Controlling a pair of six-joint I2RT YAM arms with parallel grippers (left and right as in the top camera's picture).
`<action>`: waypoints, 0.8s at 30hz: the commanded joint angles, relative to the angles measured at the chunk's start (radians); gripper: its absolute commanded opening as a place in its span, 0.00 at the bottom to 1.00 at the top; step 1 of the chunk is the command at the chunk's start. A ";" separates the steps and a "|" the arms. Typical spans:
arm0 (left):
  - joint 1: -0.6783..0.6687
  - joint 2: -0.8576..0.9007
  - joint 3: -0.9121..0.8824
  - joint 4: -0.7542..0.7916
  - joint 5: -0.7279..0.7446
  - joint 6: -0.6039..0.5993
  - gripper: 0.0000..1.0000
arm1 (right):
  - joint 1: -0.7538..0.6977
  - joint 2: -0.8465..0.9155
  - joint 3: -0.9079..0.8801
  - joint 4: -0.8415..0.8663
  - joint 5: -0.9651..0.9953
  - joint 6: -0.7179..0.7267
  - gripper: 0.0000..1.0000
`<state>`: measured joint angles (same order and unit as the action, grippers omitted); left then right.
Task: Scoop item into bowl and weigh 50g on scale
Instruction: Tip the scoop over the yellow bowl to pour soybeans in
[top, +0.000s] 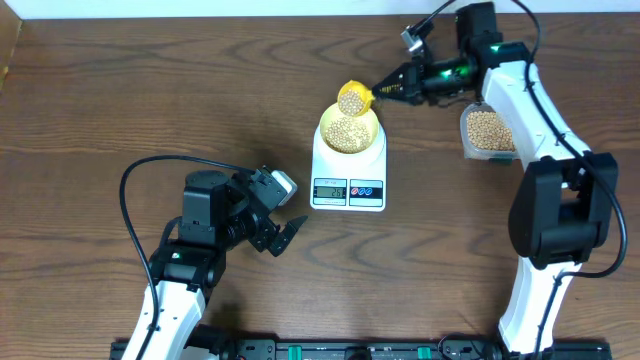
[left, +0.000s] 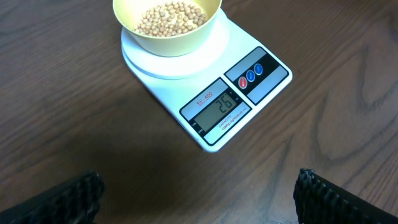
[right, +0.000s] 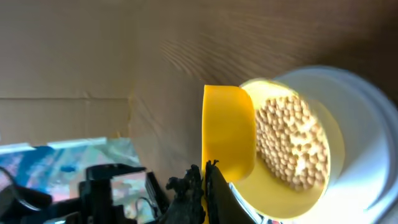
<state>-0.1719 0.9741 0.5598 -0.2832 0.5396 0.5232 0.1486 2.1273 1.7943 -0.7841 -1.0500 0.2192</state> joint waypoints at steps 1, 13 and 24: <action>0.004 -0.008 0.010 0.001 -0.009 -0.002 0.99 | 0.042 -0.003 0.045 -0.074 0.108 -0.060 0.02; 0.004 -0.008 0.010 0.001 -0.009 -0.002 0.99 | 0.108 -0.003 0.179 -0.222 0.310 -0.126 0.02; 0.004 -0.008 0.010 0.000 -0.009 -0.002 0.99 | 0.148 -0.003 0.212 -0.283 0.434 -0.171 0.01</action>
<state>-0.1719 0.9741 0.5598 -0.2832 0.5396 0.5232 0.2817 2.1273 1.9762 -1.0580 -0.6655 0.0906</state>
